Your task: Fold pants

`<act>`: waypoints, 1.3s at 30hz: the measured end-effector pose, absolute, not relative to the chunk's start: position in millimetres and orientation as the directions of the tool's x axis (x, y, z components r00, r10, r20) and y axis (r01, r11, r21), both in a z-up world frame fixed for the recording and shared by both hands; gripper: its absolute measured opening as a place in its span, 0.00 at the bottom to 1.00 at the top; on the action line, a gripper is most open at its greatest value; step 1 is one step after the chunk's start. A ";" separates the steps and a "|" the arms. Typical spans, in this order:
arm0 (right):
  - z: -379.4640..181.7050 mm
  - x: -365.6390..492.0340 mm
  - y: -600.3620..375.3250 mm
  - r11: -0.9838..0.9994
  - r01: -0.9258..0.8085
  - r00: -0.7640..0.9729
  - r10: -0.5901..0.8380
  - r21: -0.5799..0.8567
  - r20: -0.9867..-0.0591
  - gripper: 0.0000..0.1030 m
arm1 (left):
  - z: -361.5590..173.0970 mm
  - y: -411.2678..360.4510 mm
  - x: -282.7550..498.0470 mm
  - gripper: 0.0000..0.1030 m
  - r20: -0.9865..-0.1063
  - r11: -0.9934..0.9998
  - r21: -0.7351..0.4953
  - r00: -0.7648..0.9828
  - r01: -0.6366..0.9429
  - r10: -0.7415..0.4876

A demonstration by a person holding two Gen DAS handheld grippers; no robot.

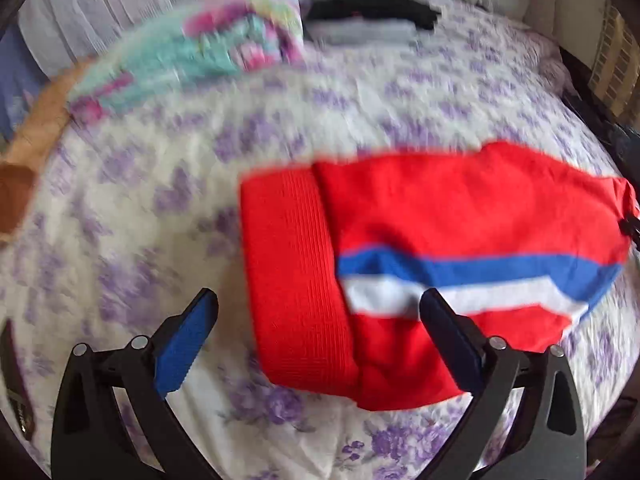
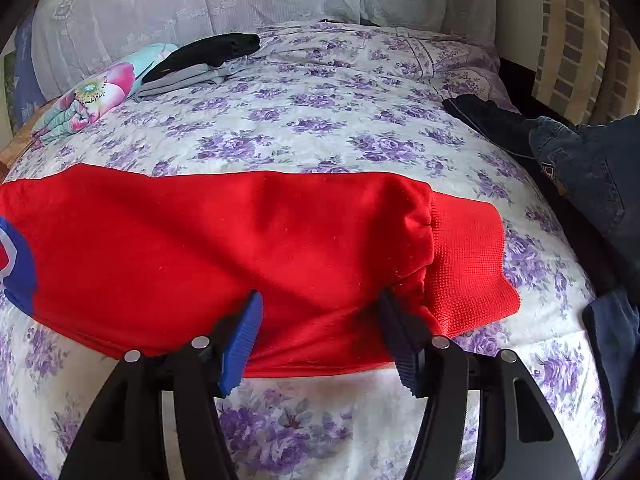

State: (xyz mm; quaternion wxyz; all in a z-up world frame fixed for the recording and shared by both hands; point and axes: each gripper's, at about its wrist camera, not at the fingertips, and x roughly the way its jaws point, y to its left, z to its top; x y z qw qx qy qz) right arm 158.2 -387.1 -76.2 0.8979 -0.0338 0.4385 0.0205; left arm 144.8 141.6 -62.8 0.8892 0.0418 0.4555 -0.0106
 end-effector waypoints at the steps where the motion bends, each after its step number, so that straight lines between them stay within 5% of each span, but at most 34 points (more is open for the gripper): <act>1: -76.4 158.6 -386.0 0.997 -0.068 0.615 0.008 -0.043 -0.789 0.60 | -52.3 135.7 142.3 0.95 -0.788 0.995 0.074 0.616 0.066 0.017; 8: -76.4 158.2 -386.0 0.997 -0.067 0.614 0.007 -0.043 -0.789 0.60 | -36.9 65.2 151.0 0.95 -0.712 0.956 0.164 0.700 0.241 -0.055; 12: -76.3 157.9 -384.9 0.996 -0.074 0.614 0.009 -0.046 -0.789 0.62 | -98.2 70.0 179.5 0.96 -0.781 0.936 0.295 0.613 0.191 0.121; 16: -69.0 159.3 -382.6 0.998 -0.046 0.611 -0.002 -0.038 -0.792 0.63 | -85.0 65.8 168.1 0.96 -0.775 0.930 0.315 0.617 0.189 0.138; 19: -50.1 163.9 -369.5 0.984 -0.074 0.638 0.171 0.162 -0.750 0.66 | -63.8 62.2 155.9 0.96 -0.773 0.941 0.280 0.626 0.188 0.105; 24: -32.6 204.0 -269.8 0.903 -0.301 0.600 0.430 0.308 -0.675 0.65 | -26.2 23.6 154.7 0.96 -0.729 0.955 0.089 0.672 0.284 -0.132; 28: -47.2 247.0 -188.7 0.810 -0.402 0.461 0.582 0.427 -0.670 0.54 | -39.5 -2.7 198.5 0.96 -0.766 0.958 -0.036 0.608 0.283 -0.208; 30: -68.9 261.4 -163.5 0.815 -0.394 0.394 0.567 0.425 -0.723 0.33 | -68.8 0.5 224.1 0.95 -0.837 0.967 -0.083 0.510 0.241 -0.199; 32: -86.2 264.2 -158.8 0.810 -0.397 0.340 0.567 0.432 -0.751 0.33 | -98.6 15.2 238.2 0.95 -0.886 0.981 -0.076 0.440 0.177 -0.148; 38: -73.6 253.7 -262.3 0.908 -0.310 0.454 0.403 0.283 -0.795 0.25 | -104.5 17.9 230.0 0.95 -0.879 0.980 -0.015 0.465 0.197 -0.107; 39: -73.9 250.1 -296.0 0.915 -0.268 0.460 0.396 0.301 -0.795 0.14 | -105.4 17.5 230.6 0.95 -0.879 0.980 -0.017 0.465 0.196 -0.108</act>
